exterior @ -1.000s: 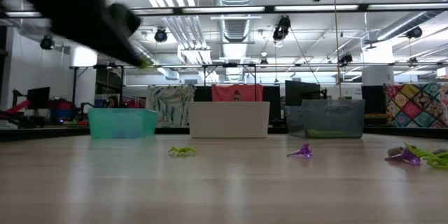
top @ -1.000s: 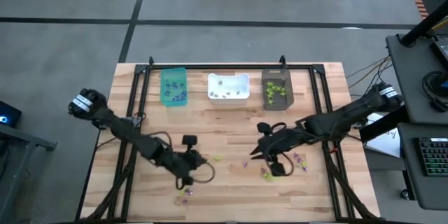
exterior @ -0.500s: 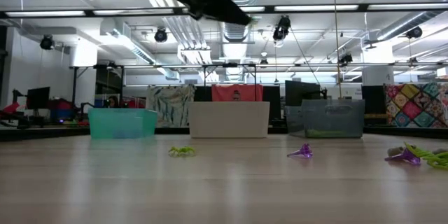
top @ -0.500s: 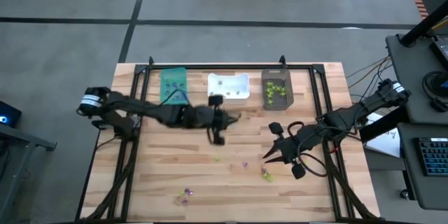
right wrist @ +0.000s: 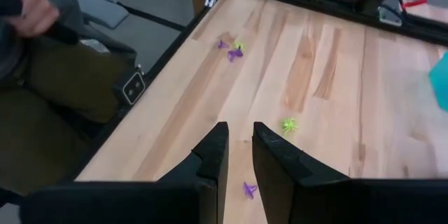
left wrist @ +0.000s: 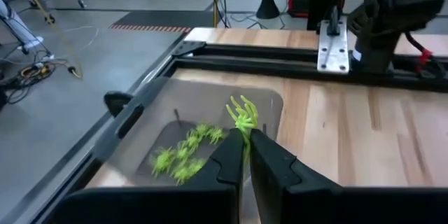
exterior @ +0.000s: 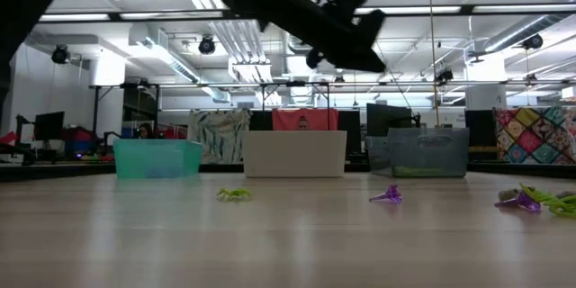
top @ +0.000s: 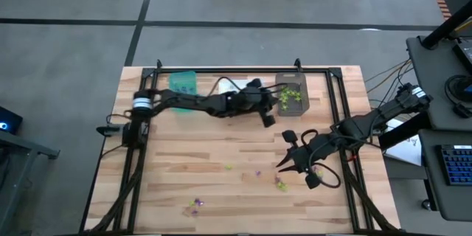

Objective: Sort Halloween decoration
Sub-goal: Put the green spider toy into the black bin, then put the purple witch hat into the light blue bin

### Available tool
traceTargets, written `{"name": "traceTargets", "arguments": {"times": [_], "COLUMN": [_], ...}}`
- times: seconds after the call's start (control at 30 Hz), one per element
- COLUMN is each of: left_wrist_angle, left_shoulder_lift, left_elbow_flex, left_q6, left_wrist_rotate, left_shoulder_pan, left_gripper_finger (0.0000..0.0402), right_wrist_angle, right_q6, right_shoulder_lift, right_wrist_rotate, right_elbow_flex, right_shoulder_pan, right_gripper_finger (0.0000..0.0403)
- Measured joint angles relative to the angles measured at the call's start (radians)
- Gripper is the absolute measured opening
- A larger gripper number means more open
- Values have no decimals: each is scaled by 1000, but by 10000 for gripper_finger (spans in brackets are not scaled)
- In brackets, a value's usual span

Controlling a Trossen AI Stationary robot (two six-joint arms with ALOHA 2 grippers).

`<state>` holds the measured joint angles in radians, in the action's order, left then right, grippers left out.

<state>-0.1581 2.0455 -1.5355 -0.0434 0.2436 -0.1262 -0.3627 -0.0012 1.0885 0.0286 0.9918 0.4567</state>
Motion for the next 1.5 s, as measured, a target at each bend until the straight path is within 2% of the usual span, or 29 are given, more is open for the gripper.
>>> {"name": "traceTargets", "arguments": {"times": [0.3, 0.63, 0.77, 0.97, 1.1, 1.2, 1.5], "left_wrist_angle": [66, 123, 133, 136, 165, 198, 405], "left_shoulder_lift": [195, 255, 255, 255, 233, 188, -27], "left_elbow_flex": [-220, -269, -269, -269, -268, -268, -250], "left_q6": [0, 26, 31, 23, -17, -30, -96], "left_wrist_rotate": [0, 8, -15, -27, -26, -20, -15], "left_shoulder_pan": [-20, -49, -54, -53, -50, -44, -11], "left_gripper_finger": [0, 1, 25, 89, 115, 117, 79], "right_wrist_angle": [17, 49, 52, 54, 54, 53, 46], "right_q6": [19, 25, 26, 32, 56, 82, 197], "right_shoulder_lift": [0, 1, 1, 1, 1, 1, 2], "right_wrist_rotate": [-1, -1, 0, 0, 0, 1, 22], "right_elbow_flex": [-1, -1, -1, -1, -1, -1, -11], "right_shoulder_pan": [41, 58, 58, 58, 58, 58, 58], "right_gripper_finger": [54, 54, 54, 54, 54, 54, 54]}}
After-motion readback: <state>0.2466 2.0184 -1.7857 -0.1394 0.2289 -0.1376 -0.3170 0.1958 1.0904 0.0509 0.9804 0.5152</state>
